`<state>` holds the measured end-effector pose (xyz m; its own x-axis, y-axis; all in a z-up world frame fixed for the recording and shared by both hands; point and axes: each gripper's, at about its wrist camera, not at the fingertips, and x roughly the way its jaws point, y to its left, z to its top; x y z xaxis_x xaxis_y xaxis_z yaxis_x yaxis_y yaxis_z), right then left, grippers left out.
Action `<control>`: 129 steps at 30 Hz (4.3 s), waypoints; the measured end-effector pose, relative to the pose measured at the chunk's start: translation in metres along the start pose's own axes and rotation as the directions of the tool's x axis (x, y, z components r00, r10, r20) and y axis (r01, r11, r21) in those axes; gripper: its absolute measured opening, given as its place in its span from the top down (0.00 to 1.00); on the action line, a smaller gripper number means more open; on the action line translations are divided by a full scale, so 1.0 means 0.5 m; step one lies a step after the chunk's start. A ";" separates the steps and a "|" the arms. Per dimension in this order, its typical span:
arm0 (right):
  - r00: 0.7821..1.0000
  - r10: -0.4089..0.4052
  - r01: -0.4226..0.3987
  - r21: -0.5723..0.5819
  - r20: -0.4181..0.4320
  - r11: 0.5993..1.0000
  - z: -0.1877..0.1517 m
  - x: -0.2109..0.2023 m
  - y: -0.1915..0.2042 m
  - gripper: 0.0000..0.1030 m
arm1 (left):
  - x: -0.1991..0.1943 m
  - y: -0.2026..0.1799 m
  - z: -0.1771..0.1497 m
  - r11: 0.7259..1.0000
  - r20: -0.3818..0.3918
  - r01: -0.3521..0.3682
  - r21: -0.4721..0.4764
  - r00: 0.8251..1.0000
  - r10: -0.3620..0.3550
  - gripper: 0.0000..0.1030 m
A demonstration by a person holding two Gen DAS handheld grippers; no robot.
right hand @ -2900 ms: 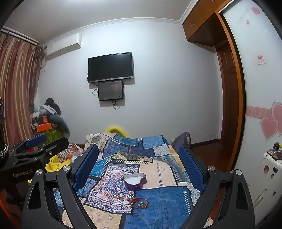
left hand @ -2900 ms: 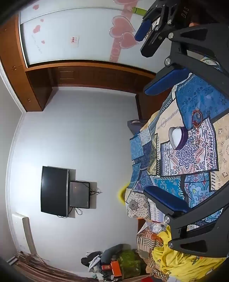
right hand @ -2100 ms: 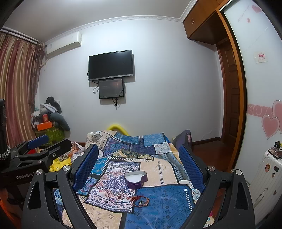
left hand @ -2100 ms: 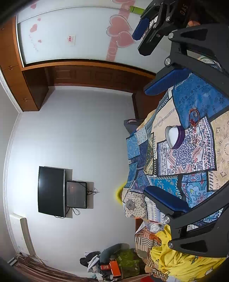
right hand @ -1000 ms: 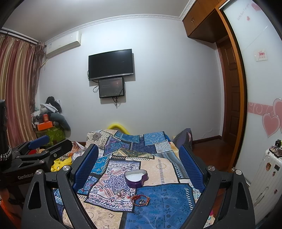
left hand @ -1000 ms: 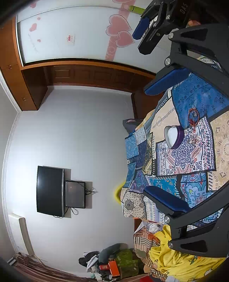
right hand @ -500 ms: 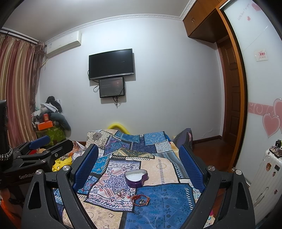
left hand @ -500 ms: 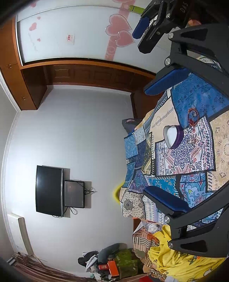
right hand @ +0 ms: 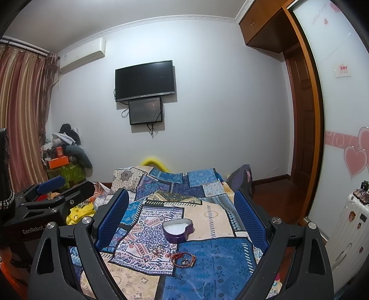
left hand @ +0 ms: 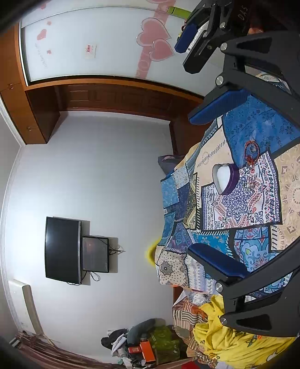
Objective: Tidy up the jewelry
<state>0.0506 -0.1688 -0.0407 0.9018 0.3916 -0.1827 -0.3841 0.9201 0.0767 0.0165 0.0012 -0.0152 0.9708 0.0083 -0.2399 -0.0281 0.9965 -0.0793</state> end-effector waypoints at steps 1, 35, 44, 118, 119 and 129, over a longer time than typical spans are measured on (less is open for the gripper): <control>1.000 -0.002 0.002 -0.001 -0.005 1.000 -0.003 0.003 0.000 0.12 | 0.004 0.001 -0.002 1.000 -0.004 -0.001 -0.001 1.000 0.001 0.00; 0.852 0.080 -0.080 0.022 -0.518 0.997 -0.218 0.254 -0.081 0.58 | 0.323 0.094 -0.245 0.999 -0.570 0.000 -0.041 0.821 -0.024 0.41; 0.820 0.148 -0.167 0.016 -0.553 0.986 -0.234 0.289 -0.055 0.72 | 0.373 0.067 -0.259 0.996 -0.627 0.083 -0.040 0.774 -0.090 0.49; 0.878 0.145 -0.179 -0.034 -0.455 0.983 -0.132 0.456 -0.056 0.81 | 0.528 0.037 -0.147 0.987 -0.536 0.158 0.012 0.835 -0.127 0.71; 0.874 0.146 -0.183 -0.036 -0.463 0.982 -0.134 0.463 -0.057 0.81 | 0.535 0.038 -0.151 0.987 -0.543 0.160 0.008 0.830 -0.130 0.71; 0.808 0.199 -0.249 -0.016 -0.555 0.968 -0.147 0.531 -0.068 0.81 | 0.598 0.041 -0.188 0.985 -0.601 0.173 0.007 0.788 -0.134 0.71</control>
<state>0.2885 -0.0964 -0.1638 0.5419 0.4986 -0.6765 -0.5997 0.7934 0.1044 0.2836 0.0160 -0.1793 0.6255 -0.1768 -0.7599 0.1416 0.9835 -0.1123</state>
